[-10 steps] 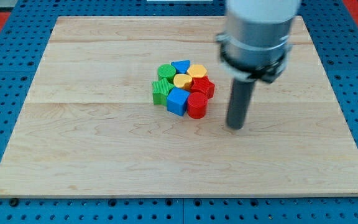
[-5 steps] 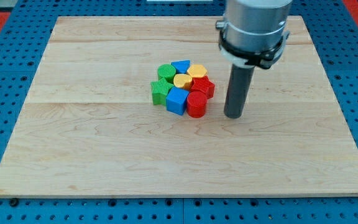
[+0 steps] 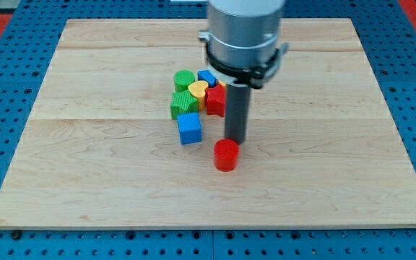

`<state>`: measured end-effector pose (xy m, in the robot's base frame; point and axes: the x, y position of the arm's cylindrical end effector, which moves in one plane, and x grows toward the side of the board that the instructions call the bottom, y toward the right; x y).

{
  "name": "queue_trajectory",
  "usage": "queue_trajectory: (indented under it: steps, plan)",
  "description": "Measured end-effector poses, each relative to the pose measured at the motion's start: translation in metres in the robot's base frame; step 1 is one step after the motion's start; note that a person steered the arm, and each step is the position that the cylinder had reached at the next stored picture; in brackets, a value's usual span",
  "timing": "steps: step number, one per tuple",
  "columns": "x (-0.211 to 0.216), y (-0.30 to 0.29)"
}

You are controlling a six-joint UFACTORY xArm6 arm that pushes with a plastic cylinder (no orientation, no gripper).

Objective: Move the red circle towards the left center of the board

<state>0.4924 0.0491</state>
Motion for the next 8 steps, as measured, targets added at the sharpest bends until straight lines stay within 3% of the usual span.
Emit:
queue_trajectory:
  steps: [2,4,6,7,8]
  plan:
    - [0.052,-0.001]
    - [0.097,-0.053]
    - [0.036,-0.097]
    - [-0.014,-0.163]
    - [-0.039,-0.189]
